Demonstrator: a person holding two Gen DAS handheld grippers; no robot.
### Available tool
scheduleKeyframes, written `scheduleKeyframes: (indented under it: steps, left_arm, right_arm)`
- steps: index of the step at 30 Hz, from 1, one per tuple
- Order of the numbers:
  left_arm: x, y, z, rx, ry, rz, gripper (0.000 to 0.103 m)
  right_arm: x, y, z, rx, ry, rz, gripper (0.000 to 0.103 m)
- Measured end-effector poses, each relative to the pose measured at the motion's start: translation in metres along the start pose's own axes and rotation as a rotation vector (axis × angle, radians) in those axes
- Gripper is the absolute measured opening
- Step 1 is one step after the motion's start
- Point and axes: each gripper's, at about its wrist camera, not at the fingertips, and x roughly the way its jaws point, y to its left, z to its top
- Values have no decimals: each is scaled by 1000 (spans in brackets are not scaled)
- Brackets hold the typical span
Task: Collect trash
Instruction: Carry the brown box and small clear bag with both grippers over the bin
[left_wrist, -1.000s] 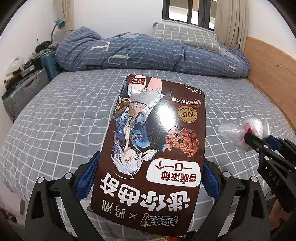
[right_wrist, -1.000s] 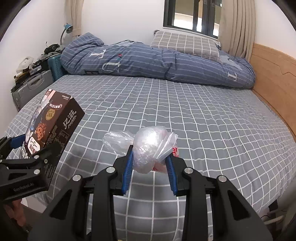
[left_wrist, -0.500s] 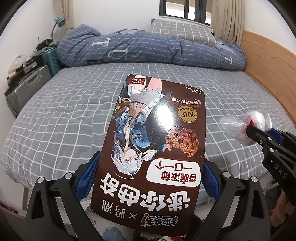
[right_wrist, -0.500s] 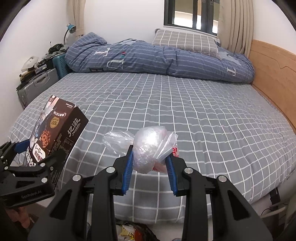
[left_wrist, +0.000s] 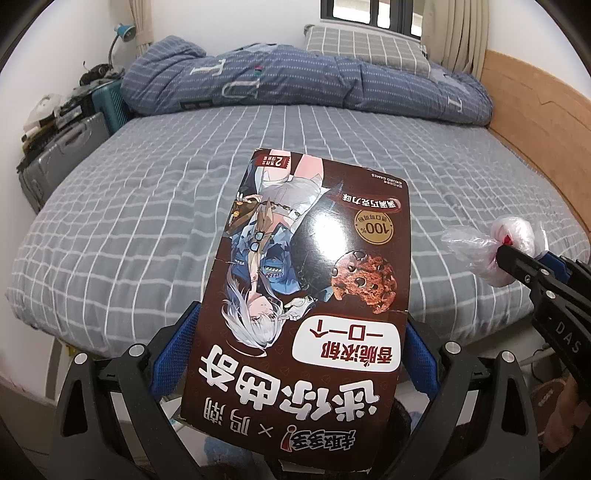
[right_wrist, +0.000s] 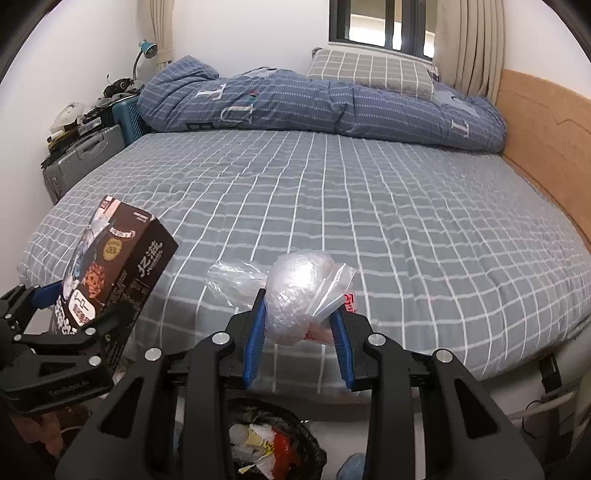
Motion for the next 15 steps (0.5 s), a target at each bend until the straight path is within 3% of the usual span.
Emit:
scheduleKeyframes:
  steps: [15]
  left_arm:
    - [-21, 1, -53, -26, 70, 12, 93]
  right_arm:
    - [-22, 11, -61, 6, 83, 37, 32]
